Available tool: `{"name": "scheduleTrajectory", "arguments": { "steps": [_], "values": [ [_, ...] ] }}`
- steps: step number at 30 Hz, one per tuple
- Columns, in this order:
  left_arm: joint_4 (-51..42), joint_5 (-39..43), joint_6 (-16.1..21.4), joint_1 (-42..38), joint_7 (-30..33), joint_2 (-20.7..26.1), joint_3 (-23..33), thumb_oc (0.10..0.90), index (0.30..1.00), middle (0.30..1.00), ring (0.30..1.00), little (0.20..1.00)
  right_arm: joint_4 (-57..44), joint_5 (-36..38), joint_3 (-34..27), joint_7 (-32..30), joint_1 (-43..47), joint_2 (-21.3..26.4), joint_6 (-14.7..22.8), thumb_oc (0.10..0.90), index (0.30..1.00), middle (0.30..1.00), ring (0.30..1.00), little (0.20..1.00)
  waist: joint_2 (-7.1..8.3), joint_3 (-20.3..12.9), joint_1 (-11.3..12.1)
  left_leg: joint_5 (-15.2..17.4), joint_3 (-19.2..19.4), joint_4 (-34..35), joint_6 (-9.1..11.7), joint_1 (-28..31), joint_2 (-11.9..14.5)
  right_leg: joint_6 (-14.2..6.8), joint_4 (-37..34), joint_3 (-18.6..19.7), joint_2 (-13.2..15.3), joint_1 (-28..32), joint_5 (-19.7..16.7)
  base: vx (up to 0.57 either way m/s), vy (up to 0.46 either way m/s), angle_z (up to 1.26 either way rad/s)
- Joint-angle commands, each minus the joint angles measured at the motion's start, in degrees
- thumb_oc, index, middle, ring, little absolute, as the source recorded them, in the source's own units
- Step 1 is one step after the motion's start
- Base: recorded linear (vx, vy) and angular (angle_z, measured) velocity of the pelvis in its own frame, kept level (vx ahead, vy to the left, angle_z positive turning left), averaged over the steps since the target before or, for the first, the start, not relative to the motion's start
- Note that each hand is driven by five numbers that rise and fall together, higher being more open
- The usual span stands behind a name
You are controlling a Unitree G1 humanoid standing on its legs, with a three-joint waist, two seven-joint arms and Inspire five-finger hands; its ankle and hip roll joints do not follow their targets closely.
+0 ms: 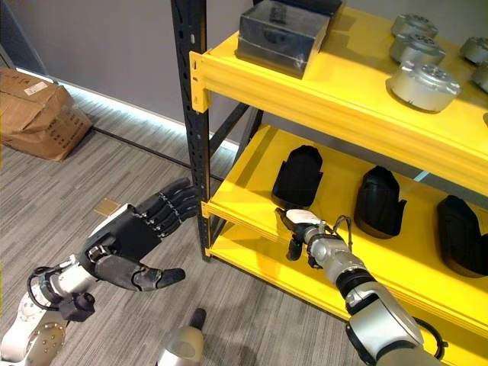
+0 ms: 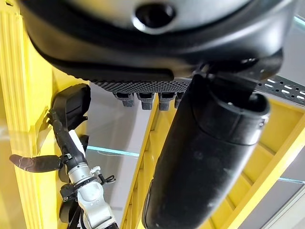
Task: Move parts from the plastic box to the shelf.
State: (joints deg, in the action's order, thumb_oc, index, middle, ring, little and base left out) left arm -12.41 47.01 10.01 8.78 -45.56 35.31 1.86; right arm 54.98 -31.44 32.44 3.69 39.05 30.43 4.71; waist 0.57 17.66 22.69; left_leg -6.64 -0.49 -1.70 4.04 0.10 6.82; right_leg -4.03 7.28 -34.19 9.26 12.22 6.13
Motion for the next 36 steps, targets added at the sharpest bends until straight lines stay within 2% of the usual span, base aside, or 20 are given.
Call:
{"name": "scheduleTrajectory", "arguments": {
  "steps": [1, 9, 13, 17, 21, 22, 26, 27, 29, 30, 31, 33, 34, 36],
  "values": [
    [-5.75, 5.51, 3.87, -1.16, -1.69, 1.65, -1.76, 0.9, 1.0, 1.0, 1.0, 1.0, 2.63, 0.39, 1.34, -1.19, 8.7, 3.87, -0.97, 0.9, 1.0, 1.0, 1.0, 1.0, -0.47, -2.98, 2.63, 4.66, -2.44, -3.15, 1.43, -1.96, 1.48, 2.14, 4.82, 2.63, -1.44, -2.46, 2.77, 0.0, 0.0, 0.0],
    [-4.85, 6.41, 5.42, -0.42, -2.81, 1.85, -1.91, 0.9, 1.0, 1.0, 1.0, 1.0, 2.0, 0.22, 1.22, -0.64, 8.88, 4.99, -0.22, 0.9, 1.0, 1.0, 1.0, 1.0, -1.18, -2.51, 2.29, 4.4, -2.52, -3.23, 1.34, -2.38, 1.18, 2.04, 5.23, 2.7, -1.01, -2.88, 2.76, -0.01, 0.008, 0.0],
    [-4.28, 7.0, 6.25, -0.48, -3.46, 1.69, -2.33, 0.9, 1.0, 1.0, 1.0, 1.0, 0.87, 0.24, 1.48, -0.21, 8.33, 4.57, -1.14, 0.9, 1.0, 1.0, 1.0, 1.0, -1.32, -2.06, 1.9, 4.35, -2.18, -3.25, 1.28, -2.66, 1.1, 2.03, 5.36, 2.97, -0.86, -3.35, 2.73, -0.05, 0.042, 0.0],
    [-3.23, 7.93, 8.36, -0.16, -4.31, 1.45, -2.79, 0.9, 1.0, 1.0, 1.0, 1.0, -1.8, 1.48, 1.61, -1.63, 7.2, 4.84, -1.71, 0.9, 1.0, 1.0, 1.0, 1.0, -1.47, -1.27, 0.79, 4.19, -1.25, -2.95, 1.1, -2.93, 0.96, 1.78, 4.86, 3.74, -0.75, -4.14, 2.12, -0.09, 0.06, -0.02],
    [-3.26, 8.81, 9.44, 0.24, -4.75, 1.22, -2.32, 0.9, 1.0, 1.0, 1.0, 1.0, -6.71, 1.94, 1.69, -3.06, 5.17, 5.86, -0.49, 0.9, 1.0, 1.0, 1.0, 1.0, -1.26, -0.8, -0.31, 4.05, -0.29, -2.48, 0.95, -2.95, 0.95, 1.5, 4.14, 4.57, -0.65, -4.69, 1.49, -0.1, 0.058, -0.07],
    [-3.34, 8.95, 10.02, 0.57, -4.74, 0.99, -2.13, 0.9, 1.0, 1.0, 1.0, 1.0, -10.33, 2.19, 1.72, -3.03, 3.99, 6.29, -1.1, 0.9, 1.0, 1.0, 1.0, 1.0, -1.2, -0.8, -1.04, 3.03, 0.33, -2.35, 0.48, -3.57, 0.85, 1.68, 3.36, 4.13, -0.47, -5.24, 0.16, -0.15, 0.097, -0.04],
    [-4.14, 9.16, 11.87, 1.76, -3.45, -0.05, -1.41, 0.9, 1.0, 1.0, 1.0, 1.0, -23.61, 3.23, 0.65, -2.23, -1.87, 6.56, -2.09, 0.9, 1.0, 1.0, 1.0, 1.0, -0.53, -0.75, -3.54, 3.17, 2.66, -2.07, 0.18, -3.21, 1.15, 1.24, 2.15, 6.02, -0.46, -5.94, -0.78, -0.11, 0.085, -0.08],
    [-4.56, 9.55, 12.03, 2.07, -2.83, -0.43, -1.13, 0.9, 1.0, 1.0, 1.0, 1.0, -29.65, 2.53, -0.25, -1.8, -5.04, 6.56, -2.88, 0.9, 1.0, 1.0, 1.0, 1.0, -0.32, -0.73, -4.58, 3.31, 3.36, -2.1, 0.05, -3.06, 1.23, 1.08, 2.1, 6.61, -0.41, -6.18, -0.95, -0.08, 0.077, -0.22],
    [-4.99, 9.9, 12.02, 2.51, -2.38, -1.07, -0.84, 0.9, 1.0, 1.0, 1.0, 1.0, -34.28, 2.68, -1.15, -2.21, -8.18, 6.77, -1.99, 0.9, 1.0, 1.0, 1.0, 1.0, -0.1, -0.85, -5.47, 3.53, 4.14, -2.13, -0.14, -2.86, 1.28, 0.95, 1.9, 7.33, -0.39, -6.33, -1.07, -0.06, 0.08, -0.22],
    [-5.56, 10.23, 10.32, 3.27, -0.83, -1.78, -0.47, 0.9, 1.0, 1.0, 1.0, 1.0, -41.6, 2.43, -3.24, -2.88, -12.94, 6.84, 0.27, 0.9, 1.0, 1.0, 1.0, 1.0, 0.27, -1.21, -6.85, 3.58, 5.24, -1.95, -0.32, -2.51, 1.52, 0.74, 1.77, 8.17, -0.43, -6.67, -1.32, -0.07, 0.086, -0.27],
    [-5.55, 10.69, 9.68, 3.38, -0.09, -2.1, -0.59, 0.9, 1.0, 1.0, 1.0, 1.0, -44.59, 2.98, -3.7, -3.01, -14.43, 7.05, 1.81, 0.9, 1.0, 1.0, 1.0, 1.0, 0.37, -1.36, -7.5, 3.66, 5.76, -1.8, -0.43, -2.28, 1.59, 0.62, 1.56, 8.54, -0.43, -6.72, -1.43, -0.07, 0.086, -0.29],
    [-5.53, 11.16, 9.84, 3.41, 0.53, -2.41, -0.75, 0.9, 1.0, 1.0, 1.0, 1.0, -48.52, 3.45, -4.41, -2.62, -16.29, 7.44, 2.24, 0.9, 1.0, 1.0, 1.0, 1.0, 0.39, -1.54, -8.05, 3.76, 6.23, -1.73, -0.5, -2.1, 1.67, 0.48, 1.46, 8.93, -0.43, -6.84, -1.54, -0.06, 0.068, -0.16],
    [-5.5, 10.62, 11.12, 3.31, 2.15, -3.39, -1.35, 0.9, 1.0, 1.0, 1.0, 1.0, -55.22, 3.74, -6.16, -4.4, -20.07, 7.81, 4.45, 0.9, 1.0, 1.0, 1.0, 1.0, 0.59, -1.96, -9.74, 3.97, 7.51, -1.46, -0.68, -1.55, 1.85, 0.13, 0.93, 9.98, -0.41, -6.99, -1.98, -0.11, 0.109, -0.27],
    [-5.59, 10.72, 12.08, 3.33, 2.51, -4.17, -1.89, 0.9, 1.0, 1.0, 1.0, 1.0, -60.03, 5.32, -8.43, -6.89, -23.93, 8.01, 7.4, 0.9, 1.0, 1.0, 1.0, 1.0, 0.8, -2.52, -11.14, 4.08, 8.63, -1.14, -0.7, -1.1, 2.1, -0.13, 0.22, 10.74, -0.42, -7.08, -2.47, -0.11, 0.096, -0.32]
  ]
}}
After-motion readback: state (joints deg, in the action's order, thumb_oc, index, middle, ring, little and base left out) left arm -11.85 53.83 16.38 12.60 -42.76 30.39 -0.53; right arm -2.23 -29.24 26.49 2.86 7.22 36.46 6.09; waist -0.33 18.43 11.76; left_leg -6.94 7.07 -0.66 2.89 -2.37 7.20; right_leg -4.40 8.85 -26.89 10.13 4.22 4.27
